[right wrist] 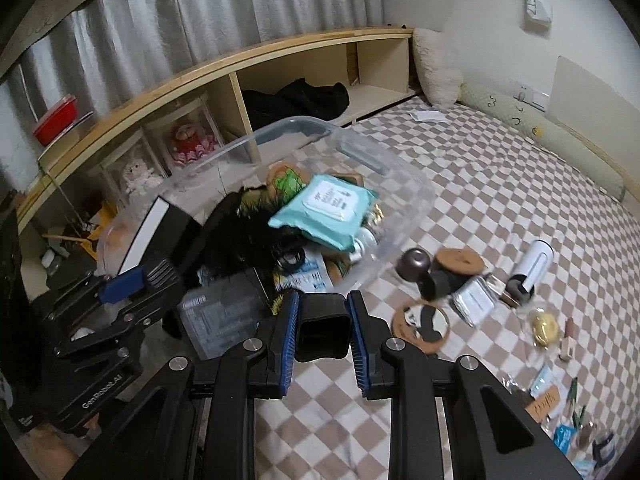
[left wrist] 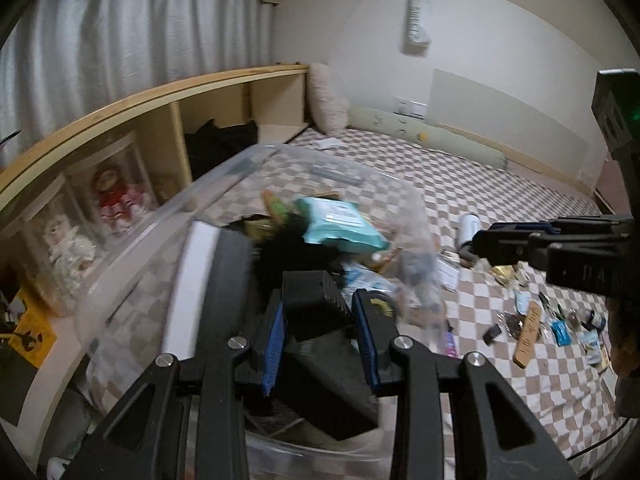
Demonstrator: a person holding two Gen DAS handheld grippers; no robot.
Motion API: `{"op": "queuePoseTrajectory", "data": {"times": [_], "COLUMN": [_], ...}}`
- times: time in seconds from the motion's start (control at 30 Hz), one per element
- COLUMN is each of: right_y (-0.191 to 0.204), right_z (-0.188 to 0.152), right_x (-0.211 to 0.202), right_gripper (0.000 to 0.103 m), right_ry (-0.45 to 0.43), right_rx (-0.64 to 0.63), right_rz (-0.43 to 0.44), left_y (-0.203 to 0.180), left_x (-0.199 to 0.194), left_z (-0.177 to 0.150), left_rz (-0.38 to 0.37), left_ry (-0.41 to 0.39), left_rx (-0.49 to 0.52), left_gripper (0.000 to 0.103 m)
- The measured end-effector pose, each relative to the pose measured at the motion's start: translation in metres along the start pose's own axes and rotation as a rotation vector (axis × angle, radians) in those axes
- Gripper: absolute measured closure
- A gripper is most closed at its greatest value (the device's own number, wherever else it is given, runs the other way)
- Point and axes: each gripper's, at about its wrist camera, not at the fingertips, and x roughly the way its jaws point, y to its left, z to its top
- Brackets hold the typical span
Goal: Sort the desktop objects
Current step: 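Open the left tool over the bin while the right tool releases its case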
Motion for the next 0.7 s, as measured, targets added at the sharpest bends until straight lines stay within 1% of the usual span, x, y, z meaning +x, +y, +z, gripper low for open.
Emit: {"op": "queuePoseTrajectory", "data": {"times": [0.13,0.27,0.47,0.57,0.7], "right_y": [0.003,0.006,0.016,0.02,0.017], "right_z": [0.012,0.019,0.016,0.014,0.016], "right_x": [0.016,0.036,0.06,0.068,0.074], "right_gripper": [0.077,0.078,0.078,0.078,0.077], "right_ry": [0.018,0.046,0.075,0.079,0.071], "right_rx": [0.008,0.019,0.009,0.005,0.037], "right_rz": [0.013,0.03,0.055,0.054,0.052], "left_y": [0.014,0.01,0.001,0.001,0.005], "left_x": [0.006,0.013,0.022,0.028,0.034], "left_z": [-0.001,-0.004,-0.007,-0.005,-0.005], "left_rz": [0.015,-0.005,-0.039,-0.041,-0.034], "left_ry": [0.011,0.033,0.048,0.054,0.061], "left_rx": [-0.02,0.004,0.031,0.025,0.006], "left_gripper": [0.07,0.07,0.07,0.07,0.069]}}
